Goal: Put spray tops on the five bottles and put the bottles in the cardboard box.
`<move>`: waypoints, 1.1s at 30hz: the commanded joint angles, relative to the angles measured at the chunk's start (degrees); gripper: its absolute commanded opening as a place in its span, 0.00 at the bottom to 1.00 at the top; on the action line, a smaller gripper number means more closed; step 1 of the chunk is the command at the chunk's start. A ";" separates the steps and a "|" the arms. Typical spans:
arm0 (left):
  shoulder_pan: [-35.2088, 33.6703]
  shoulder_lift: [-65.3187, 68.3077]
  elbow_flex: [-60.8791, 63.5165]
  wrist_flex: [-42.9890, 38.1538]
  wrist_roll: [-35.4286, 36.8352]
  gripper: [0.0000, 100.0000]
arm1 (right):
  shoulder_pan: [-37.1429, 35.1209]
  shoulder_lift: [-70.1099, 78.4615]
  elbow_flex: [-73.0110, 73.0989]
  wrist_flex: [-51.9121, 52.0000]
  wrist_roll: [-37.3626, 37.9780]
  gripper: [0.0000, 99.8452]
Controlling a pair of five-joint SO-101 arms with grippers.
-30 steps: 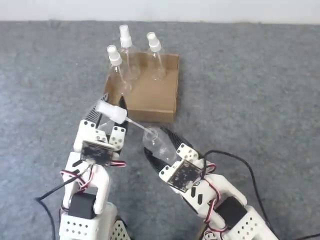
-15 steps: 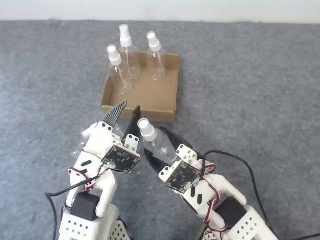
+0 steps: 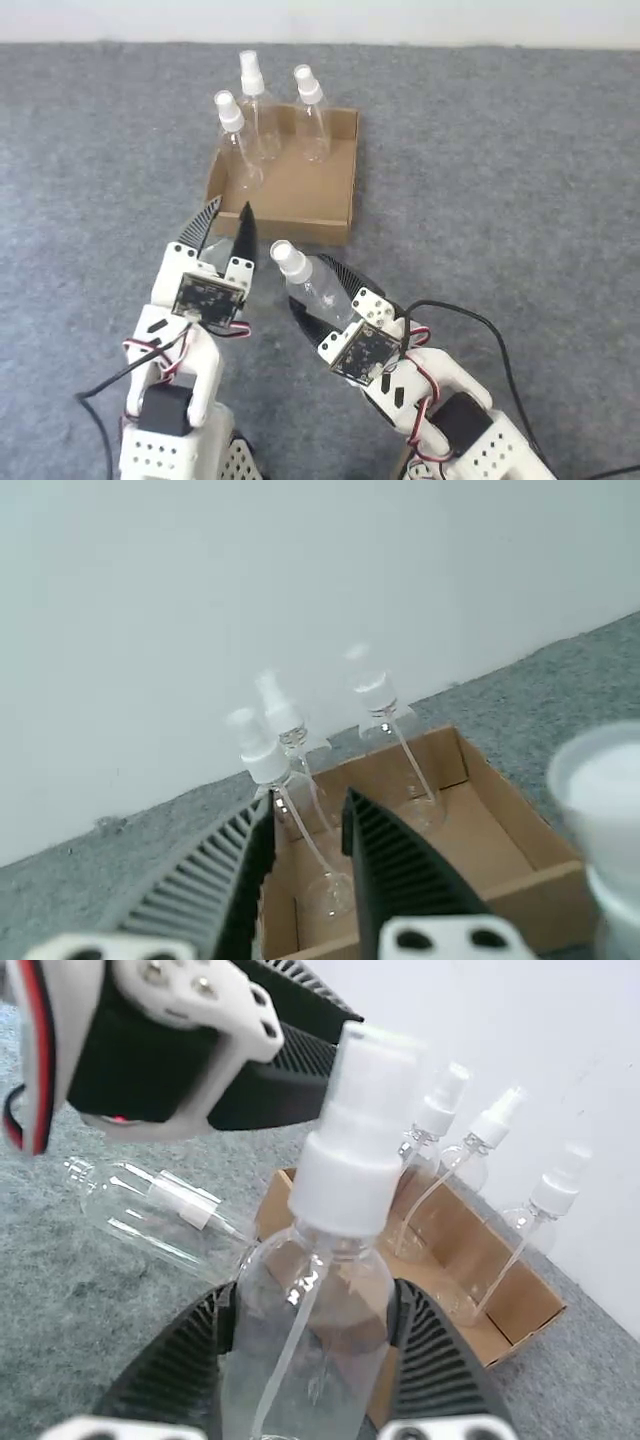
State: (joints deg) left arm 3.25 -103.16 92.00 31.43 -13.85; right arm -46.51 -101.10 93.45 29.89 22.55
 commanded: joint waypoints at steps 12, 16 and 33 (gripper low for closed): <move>-6.15 -1.05 -4.09 -0.62 8.88 0.10 | 7.60 -1.71 -1.58 -2.68 -3.34 0.01; -6.24 -1.05 -3.56 -0.62 8.88 0.10 | 12.70 -1.71 -1.58 -8.75 -6.95 0.01; -19.08 -1.05 -3.47 -4.84 24.00 0.11 | 13.32 -1.10 -12.92 -14.90 -7.65 0.01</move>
State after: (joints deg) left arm -15.38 -103.16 90.77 28.62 9.10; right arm -33.85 -101.10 87.12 17.14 15.60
